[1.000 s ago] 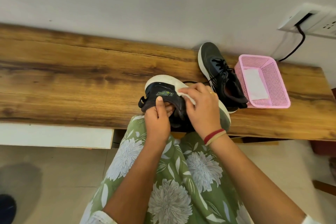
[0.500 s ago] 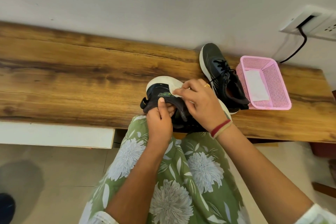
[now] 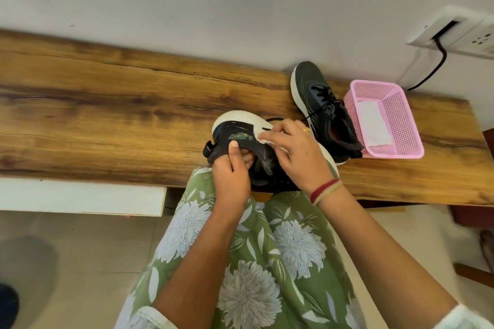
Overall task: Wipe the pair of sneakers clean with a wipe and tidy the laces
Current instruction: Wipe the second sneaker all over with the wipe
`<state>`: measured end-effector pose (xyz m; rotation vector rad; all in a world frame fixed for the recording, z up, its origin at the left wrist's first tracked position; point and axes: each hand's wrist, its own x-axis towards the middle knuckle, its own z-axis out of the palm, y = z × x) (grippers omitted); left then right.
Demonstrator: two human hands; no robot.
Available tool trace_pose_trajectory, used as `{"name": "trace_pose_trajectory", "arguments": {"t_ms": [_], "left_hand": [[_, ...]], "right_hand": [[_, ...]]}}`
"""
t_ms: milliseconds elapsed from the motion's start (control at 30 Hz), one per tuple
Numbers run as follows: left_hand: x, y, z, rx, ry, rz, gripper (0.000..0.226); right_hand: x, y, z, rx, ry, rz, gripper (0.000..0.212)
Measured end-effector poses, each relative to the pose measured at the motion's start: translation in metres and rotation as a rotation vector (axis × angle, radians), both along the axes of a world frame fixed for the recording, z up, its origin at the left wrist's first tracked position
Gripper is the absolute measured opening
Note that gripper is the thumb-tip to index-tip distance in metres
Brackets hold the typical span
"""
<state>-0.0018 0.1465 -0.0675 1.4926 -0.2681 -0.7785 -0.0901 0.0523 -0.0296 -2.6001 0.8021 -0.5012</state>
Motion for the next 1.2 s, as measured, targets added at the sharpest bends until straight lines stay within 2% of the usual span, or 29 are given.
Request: {"name": "trace_pose_trajectory", "arguments": {"t_ms": [133,267,433,567,700,900,1067,1200], "left_hand": [[0.003,-0.002,0.006,0.015,0.140,0.037,0.037],[0.005,-0.004,0.006,0.020,0.291,0.059,0.032],[0.009,-0.005,0.007,-0.047,0.489,0.035,0.031],[0.008,-0.005,0.005,-0.011,0.440,0.011,0.032],[0.009,-0.005,0.010,-0.023,0.473,-0.056,0.027],[0.009,-0.006,0.012,-0.002,0.397,-0.052,0.030],[0.009,-0.005,0.013,-0.011,0.393,-0.069,0.030],[0.010,-0.005,0.013,-0.005,0.379,-0.045,0.032]], "right_hand": [[-0.019,0.005,-0.011,0.260,-0.108,-0.207,0.024],[-0.009,0.010,-0.005,0.278,-0.290,-0.502,0.021],[0.010,0.052,-0.016,0.235,-0.114,-0.408,0.024],[-0.002,0.051,-0.015,0.255,-0.149,-0.380,0.024],[0.005,0.022,-0.011,0.244,-0.163,-0.458,0.020],[-0.008,0.048,-0.012,0.206,-0.122,-0.229,0.028],[0.001,0.020,-0.010,0.219,-0.096,-0.238,0.024],[-0.014,0.027,-0.011,0.244,-0.116,-0.047,0.023]]}}
